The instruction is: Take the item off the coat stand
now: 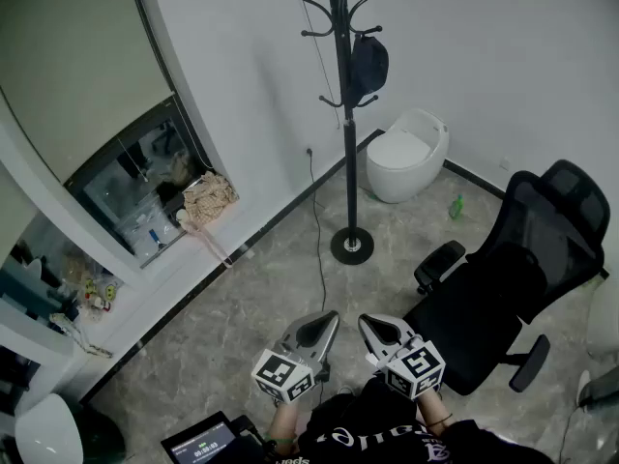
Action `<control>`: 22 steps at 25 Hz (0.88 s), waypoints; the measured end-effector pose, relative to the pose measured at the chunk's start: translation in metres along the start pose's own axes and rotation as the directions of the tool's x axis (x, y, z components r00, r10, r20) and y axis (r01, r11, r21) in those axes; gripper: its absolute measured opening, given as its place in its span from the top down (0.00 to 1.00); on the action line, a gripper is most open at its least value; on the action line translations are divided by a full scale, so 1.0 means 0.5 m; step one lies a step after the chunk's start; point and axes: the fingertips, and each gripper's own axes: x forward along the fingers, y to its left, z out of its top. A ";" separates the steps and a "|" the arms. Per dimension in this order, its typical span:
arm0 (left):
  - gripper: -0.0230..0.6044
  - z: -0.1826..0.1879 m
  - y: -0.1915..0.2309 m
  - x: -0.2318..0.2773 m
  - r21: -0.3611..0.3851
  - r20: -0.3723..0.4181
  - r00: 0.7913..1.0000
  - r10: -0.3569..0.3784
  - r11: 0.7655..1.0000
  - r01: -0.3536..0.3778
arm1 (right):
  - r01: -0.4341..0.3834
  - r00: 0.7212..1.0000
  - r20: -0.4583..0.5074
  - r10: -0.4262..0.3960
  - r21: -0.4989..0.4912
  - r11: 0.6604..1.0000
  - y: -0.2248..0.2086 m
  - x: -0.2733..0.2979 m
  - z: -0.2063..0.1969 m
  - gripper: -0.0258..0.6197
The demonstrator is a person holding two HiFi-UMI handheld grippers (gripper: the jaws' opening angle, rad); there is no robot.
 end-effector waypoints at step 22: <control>0.96 0.023 0.217 0.158 -0.033 0.032 0.996 0.080 0.996 -0.079 | -0.029 0.999 -0.027 0.029 0.006 1.000 -0.207 0.196 0.036 0.93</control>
